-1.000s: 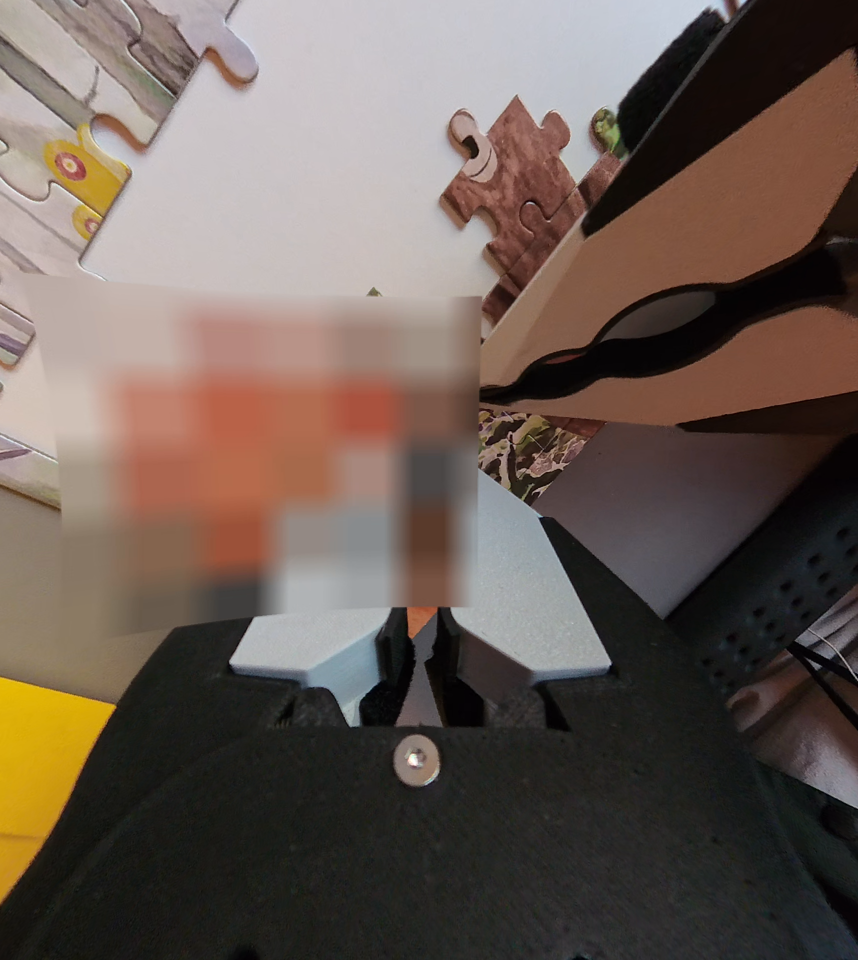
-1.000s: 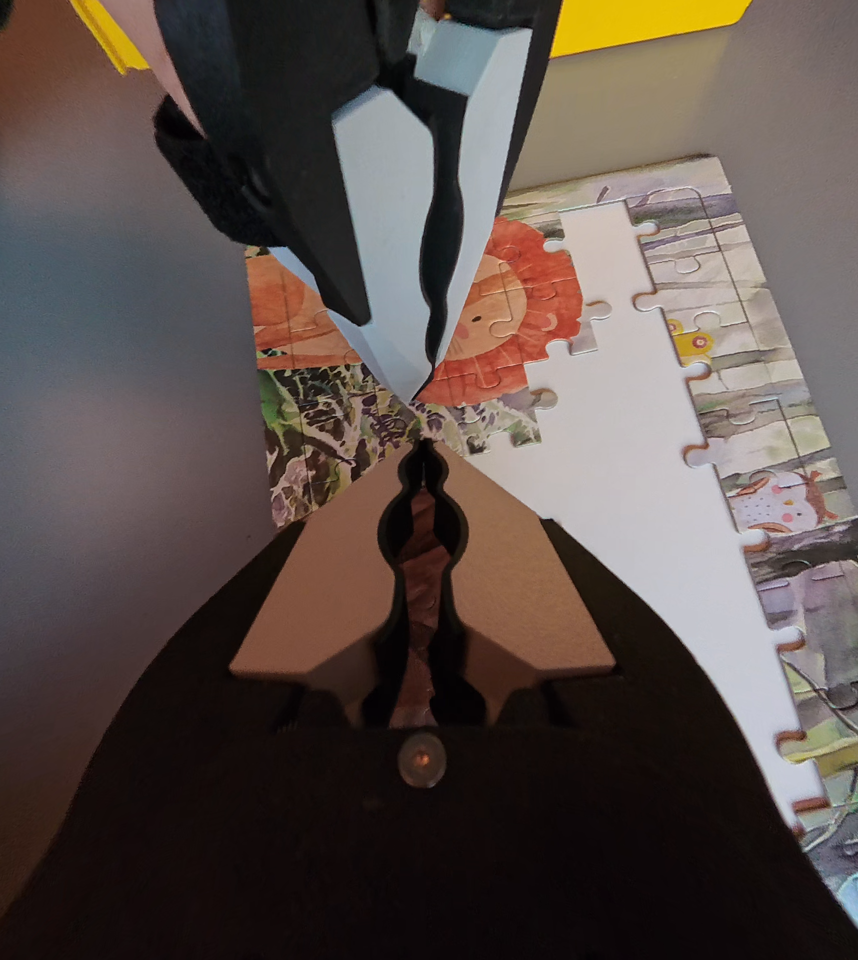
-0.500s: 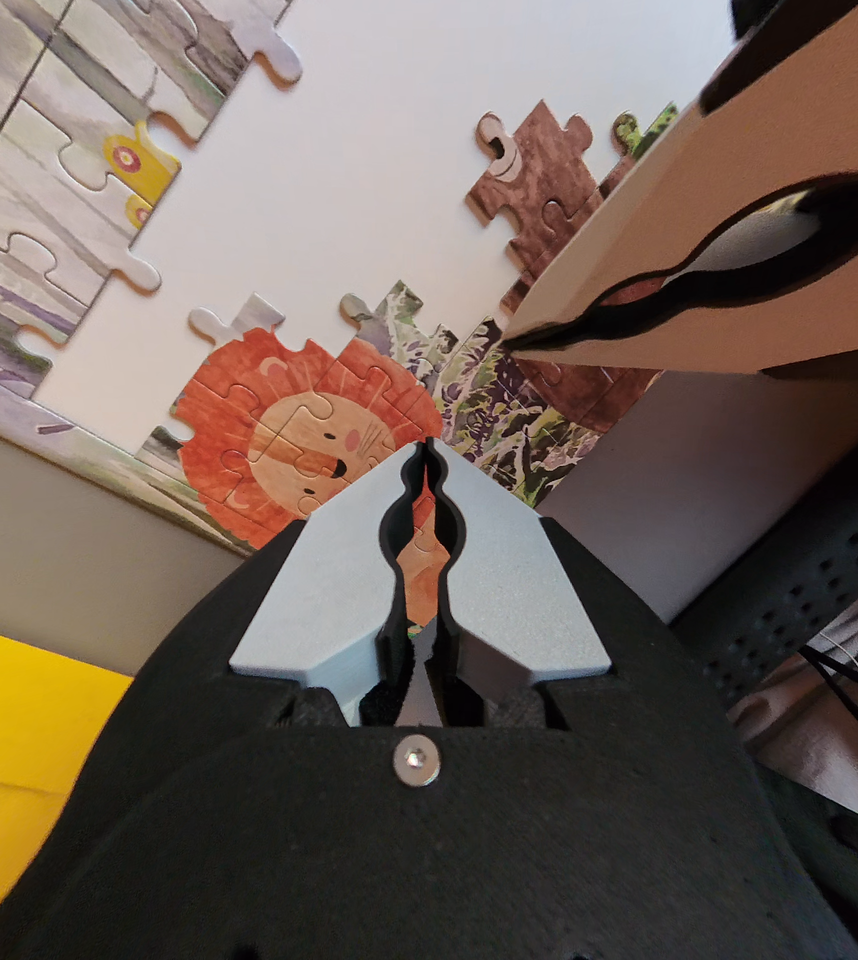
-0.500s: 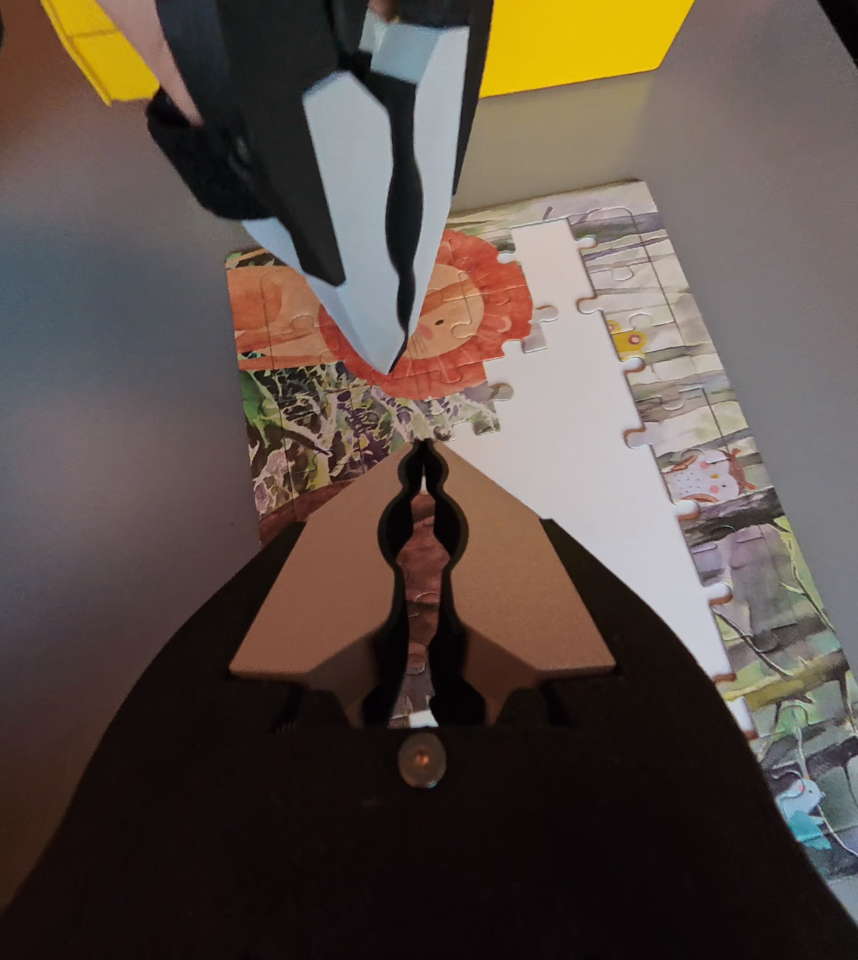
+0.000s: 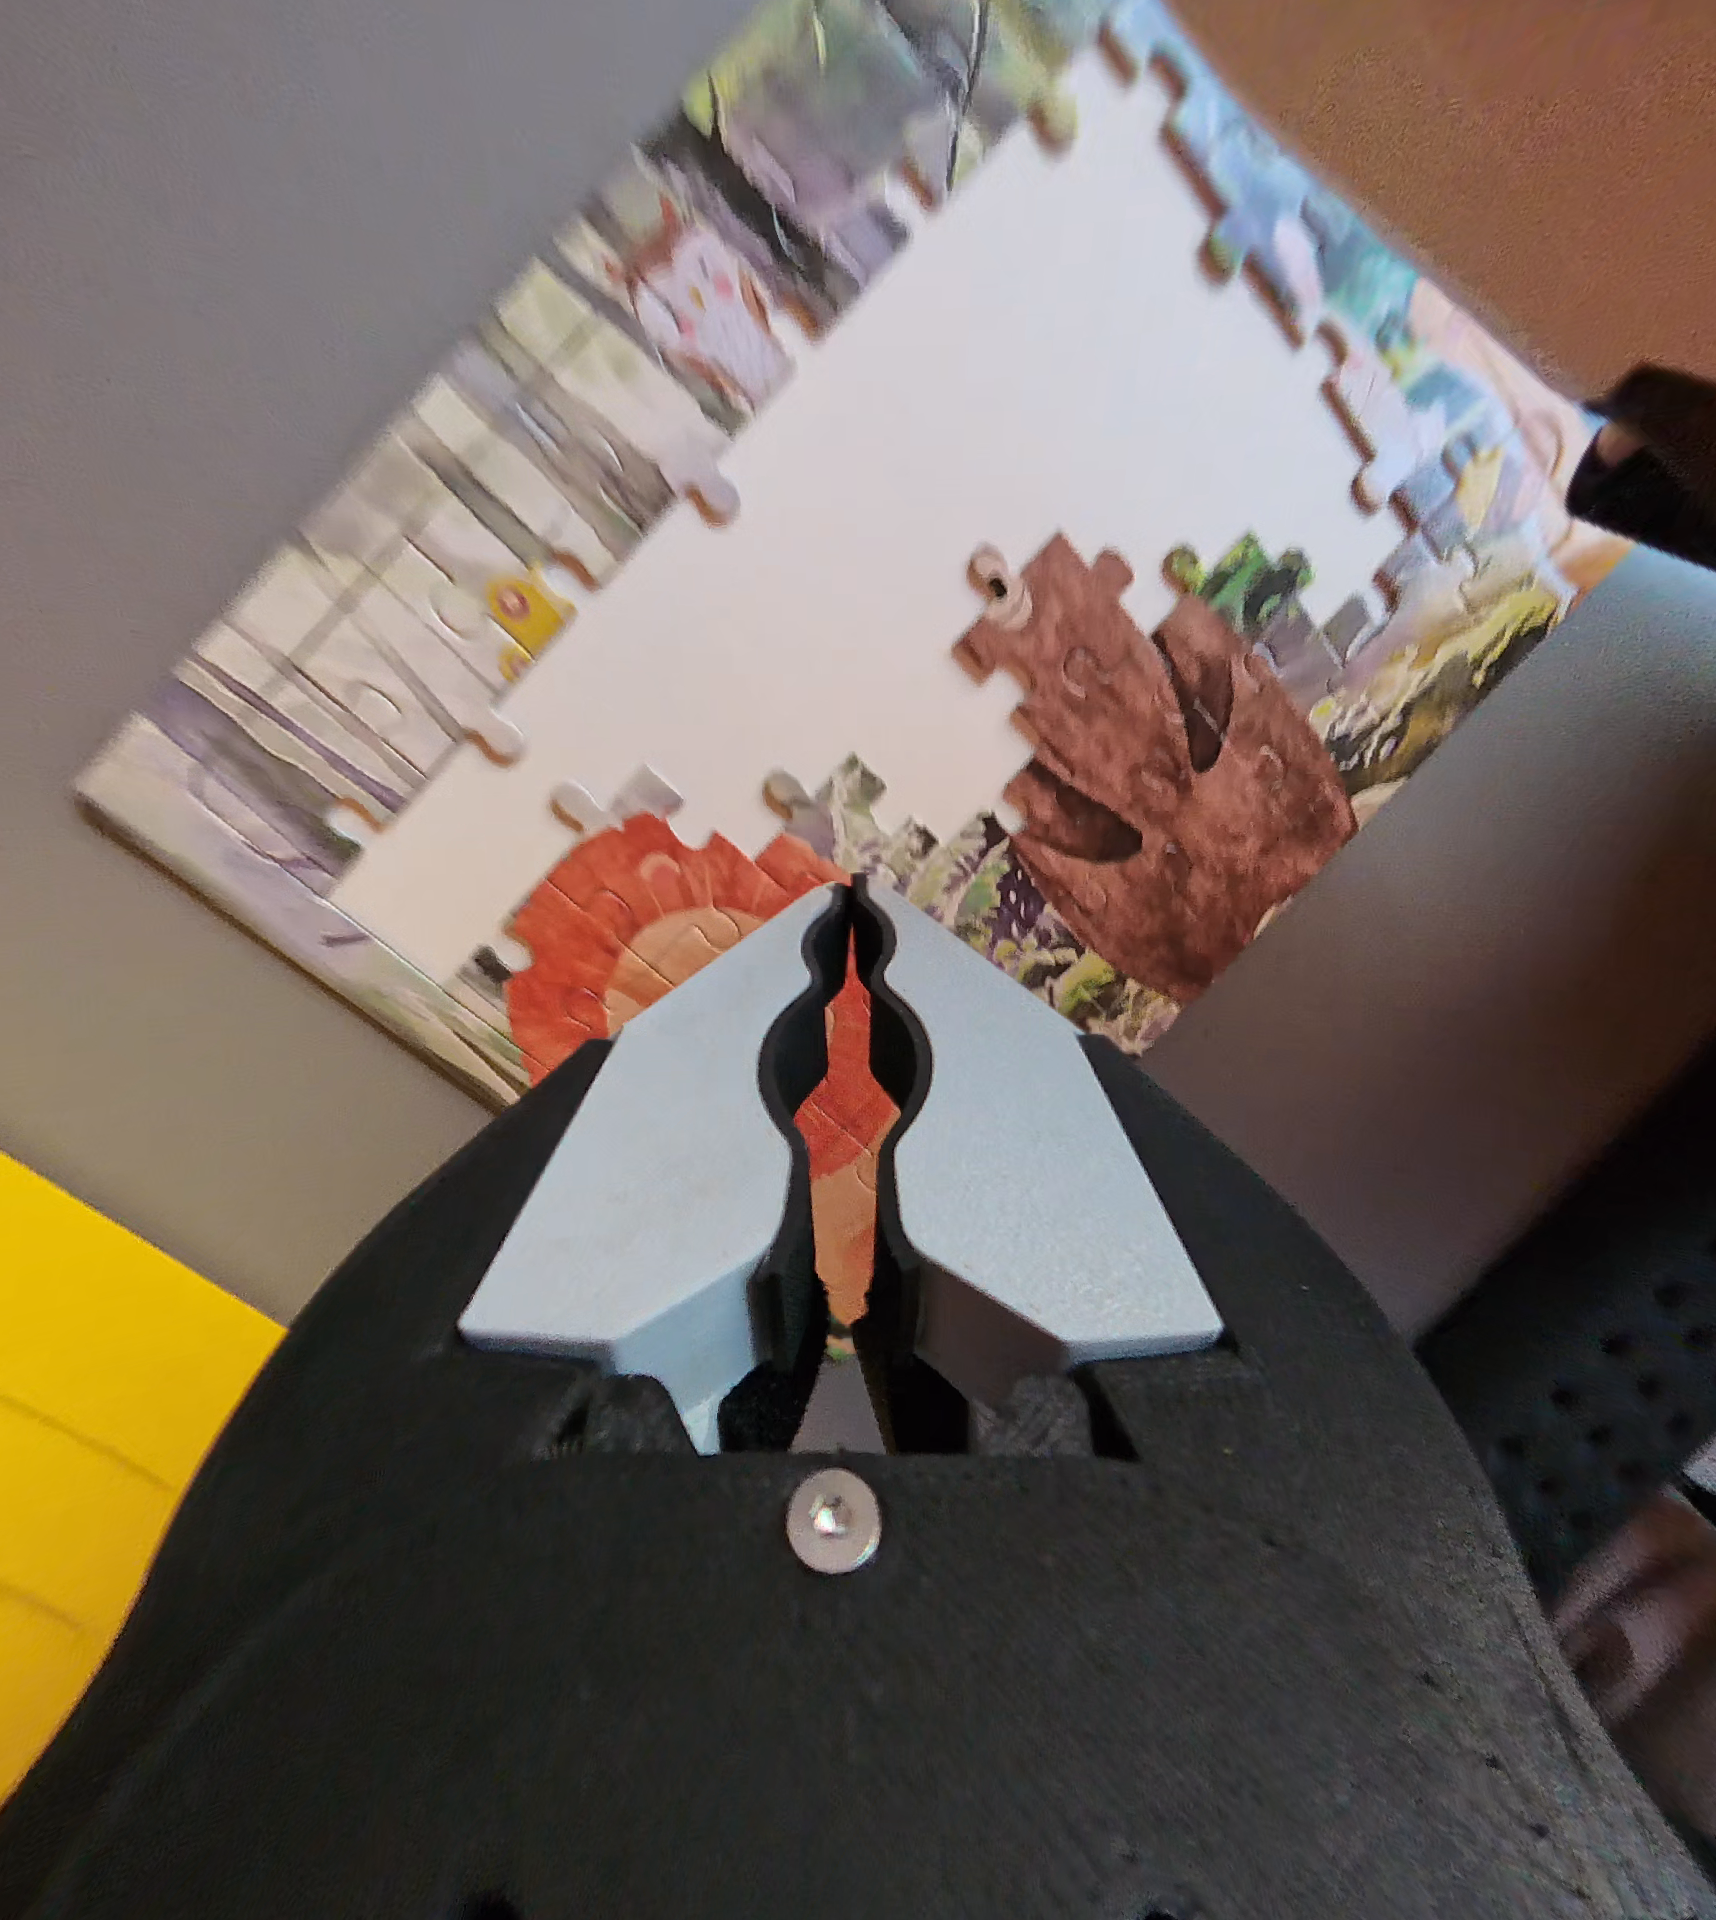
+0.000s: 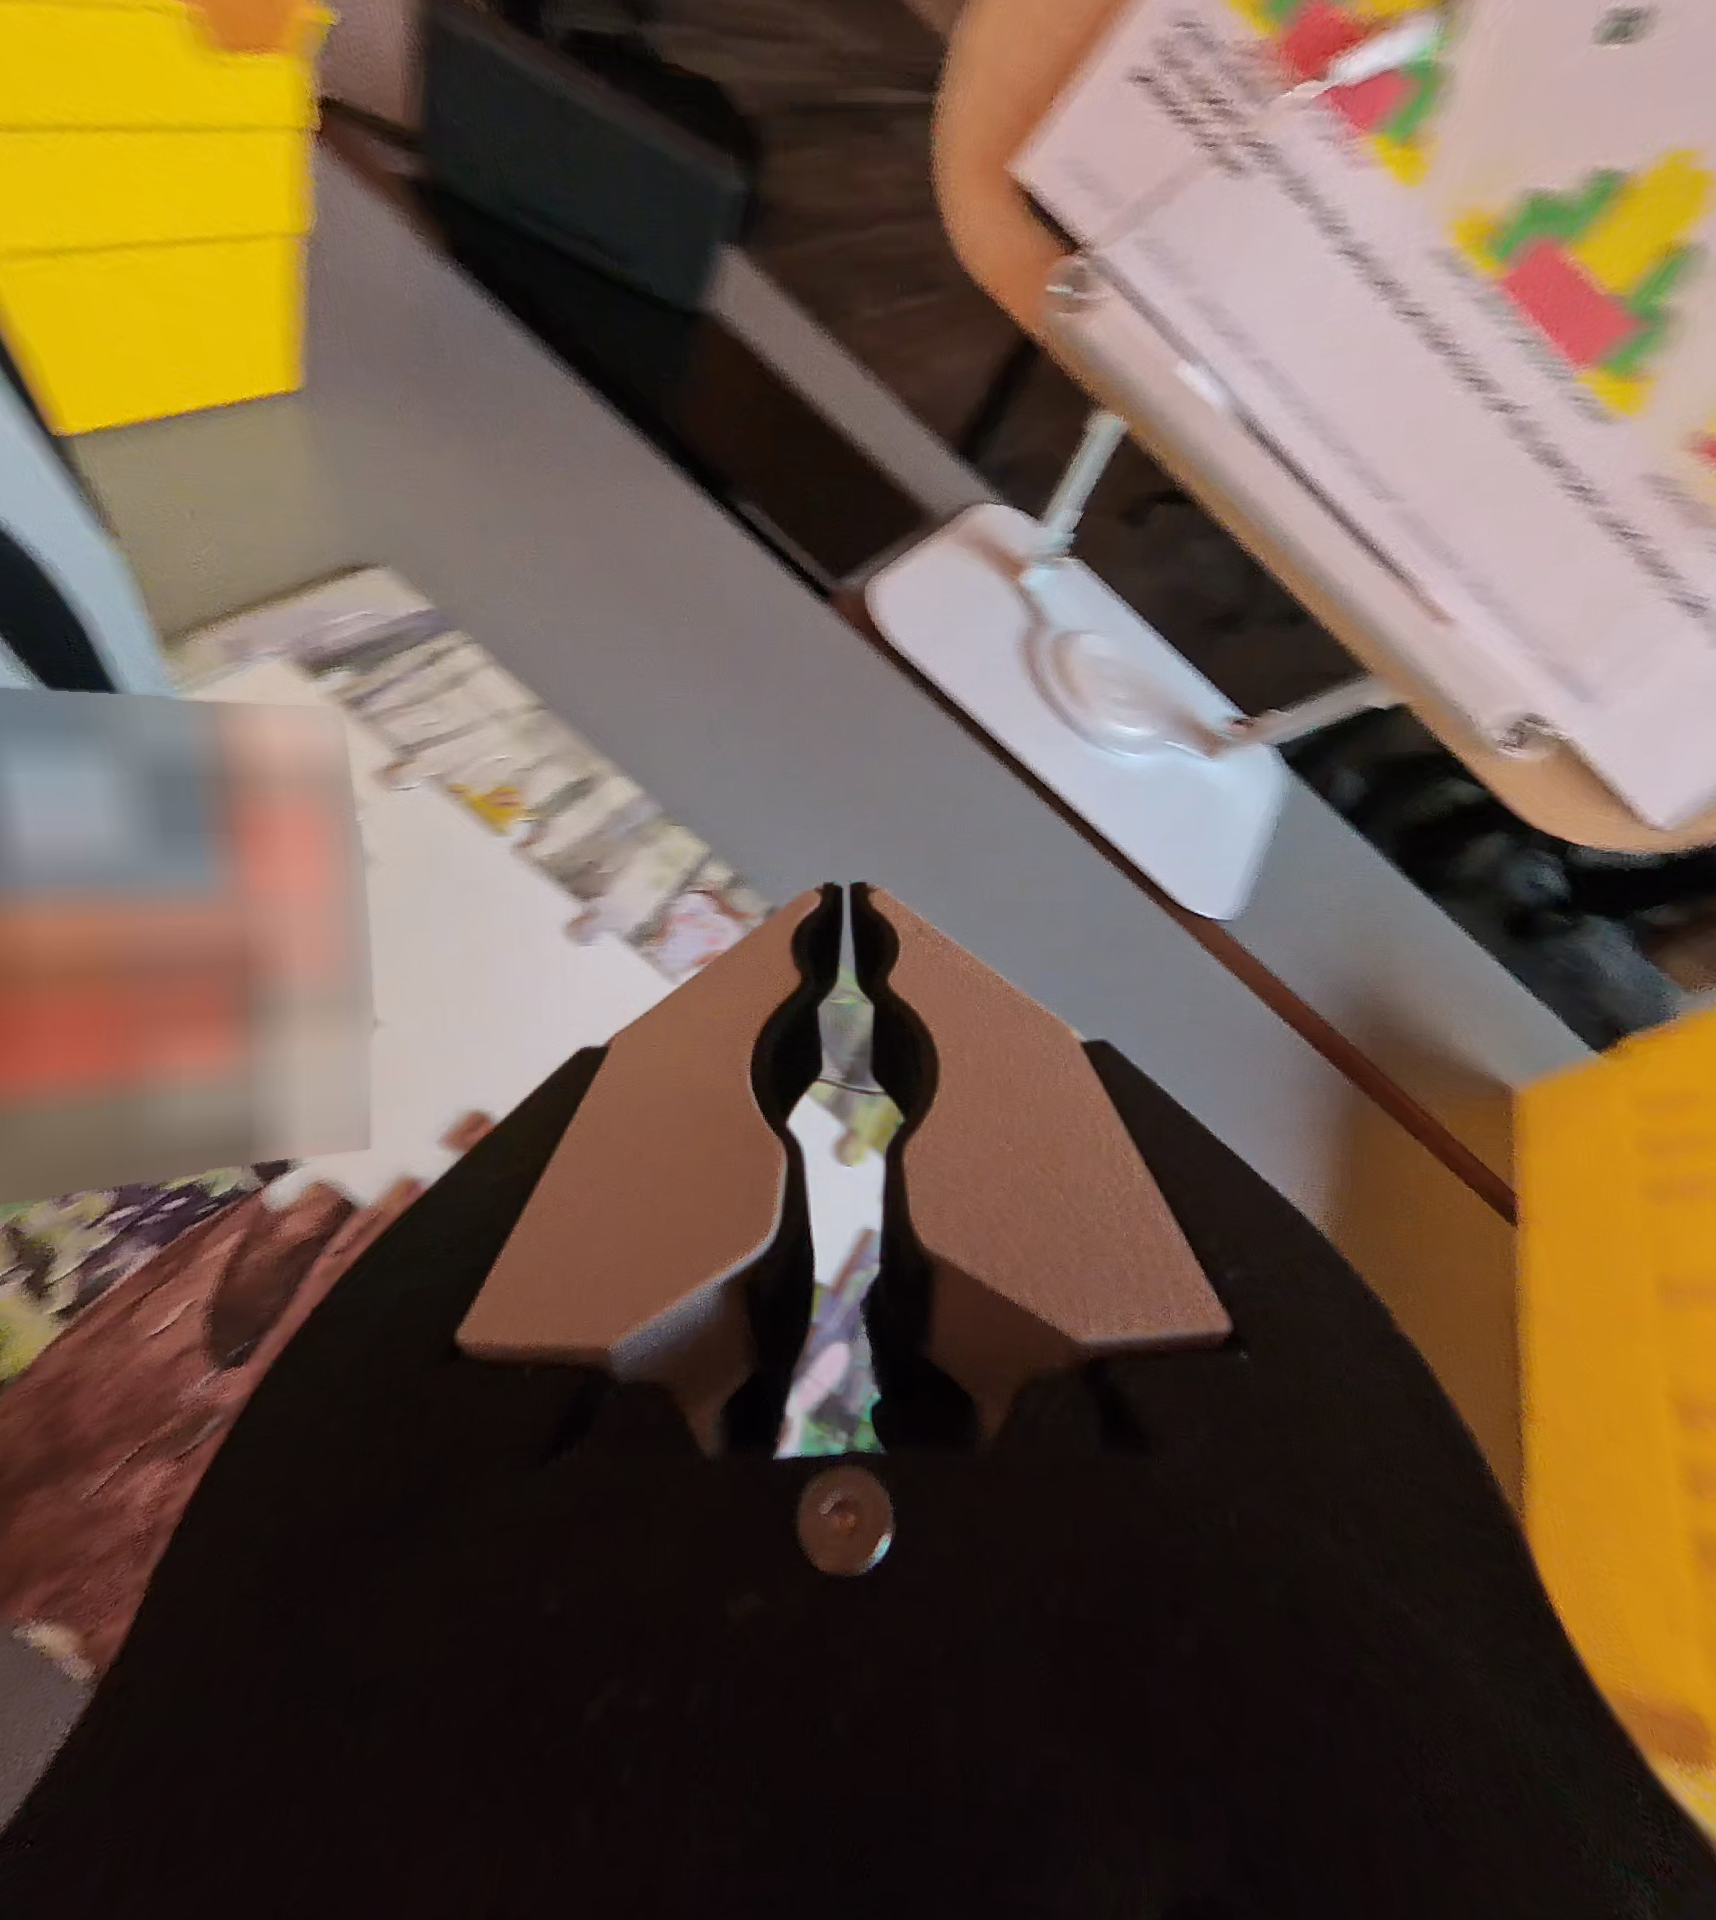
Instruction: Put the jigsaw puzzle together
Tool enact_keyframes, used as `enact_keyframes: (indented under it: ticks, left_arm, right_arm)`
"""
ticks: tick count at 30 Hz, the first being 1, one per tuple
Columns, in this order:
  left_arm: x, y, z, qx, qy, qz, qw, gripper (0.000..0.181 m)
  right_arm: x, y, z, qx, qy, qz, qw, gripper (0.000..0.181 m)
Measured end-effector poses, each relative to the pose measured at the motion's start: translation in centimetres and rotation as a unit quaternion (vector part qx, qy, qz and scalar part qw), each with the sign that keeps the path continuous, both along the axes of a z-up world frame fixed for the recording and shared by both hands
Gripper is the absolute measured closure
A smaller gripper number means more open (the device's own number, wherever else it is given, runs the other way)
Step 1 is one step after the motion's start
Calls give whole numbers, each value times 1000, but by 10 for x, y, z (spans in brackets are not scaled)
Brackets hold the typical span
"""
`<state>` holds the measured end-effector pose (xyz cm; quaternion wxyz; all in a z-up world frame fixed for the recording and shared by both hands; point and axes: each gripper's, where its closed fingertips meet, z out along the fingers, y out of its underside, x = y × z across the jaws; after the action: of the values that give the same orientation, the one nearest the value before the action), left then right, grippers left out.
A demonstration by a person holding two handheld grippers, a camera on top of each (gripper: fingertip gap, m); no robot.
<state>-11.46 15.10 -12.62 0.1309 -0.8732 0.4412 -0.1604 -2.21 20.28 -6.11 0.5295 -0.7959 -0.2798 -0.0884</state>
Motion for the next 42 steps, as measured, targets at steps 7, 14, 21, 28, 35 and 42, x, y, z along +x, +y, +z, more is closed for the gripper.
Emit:
enact_keyframes:
  ticks: [7,14,21,28,35,42]
  left_arm:
    - [21,18,29,117,-31,-1,993,181]
    - [28,43,50,275,-2,11,962,181]
    - [12,68,73,403,48,51,913,181]
    - [5,75,79,425,46,76,901,178]
    - [1,78,89,438,30,96,893,168]
    - [-4,82,98,446,15,123,887,141]
  right_arm:
    - [29,8,8,36,-24,-74,996,177]
    - [38,12,13,56,-29,-99,993,173]
    - [47,13,18,73,-21,-123,990,162]
    - [50,14,19,72,-5,-126,989,157]
    - [52,15,17,66,6,-127,990,153]
    - [56,16,15,65,4,-135,989,141]
